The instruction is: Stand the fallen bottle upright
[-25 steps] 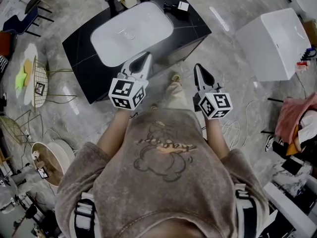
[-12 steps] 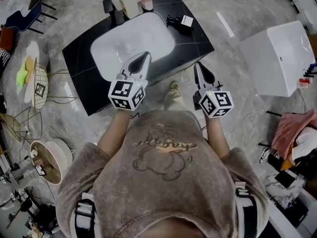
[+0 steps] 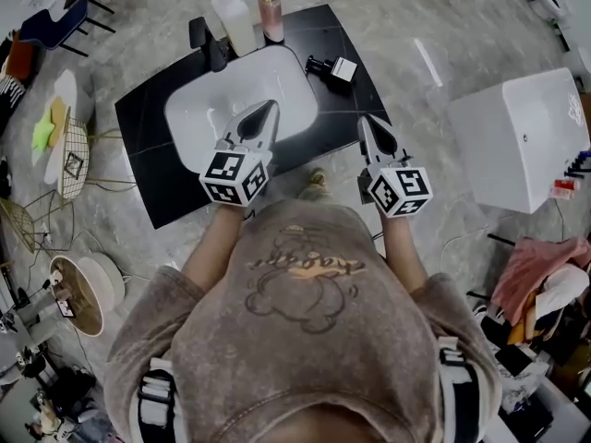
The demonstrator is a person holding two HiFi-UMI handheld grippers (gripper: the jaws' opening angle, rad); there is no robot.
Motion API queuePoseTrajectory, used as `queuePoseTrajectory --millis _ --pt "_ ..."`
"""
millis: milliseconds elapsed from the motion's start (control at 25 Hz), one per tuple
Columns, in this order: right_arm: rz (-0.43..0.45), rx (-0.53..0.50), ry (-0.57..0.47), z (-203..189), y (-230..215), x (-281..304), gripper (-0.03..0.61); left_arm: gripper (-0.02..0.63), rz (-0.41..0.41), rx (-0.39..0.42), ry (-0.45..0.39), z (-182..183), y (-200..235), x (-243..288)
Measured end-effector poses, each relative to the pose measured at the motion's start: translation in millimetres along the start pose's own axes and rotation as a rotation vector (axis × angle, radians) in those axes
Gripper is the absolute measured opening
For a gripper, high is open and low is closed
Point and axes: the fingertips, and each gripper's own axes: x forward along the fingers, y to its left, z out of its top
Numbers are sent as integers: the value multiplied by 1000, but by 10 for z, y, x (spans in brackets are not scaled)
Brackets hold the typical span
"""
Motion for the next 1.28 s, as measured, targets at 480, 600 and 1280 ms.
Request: queuePoseTrajectory --millis 480,600,1280 --pt "110 -2 41 182 -563 405 -2 20 95 -15 10 114 -8 695" --pt "131 1 44 208 -669 466 -2 20 107 -21 5 135 -23 814" --pt "95 1 17 296 -646 832 -2 20 43 -1 33 235 255 939"
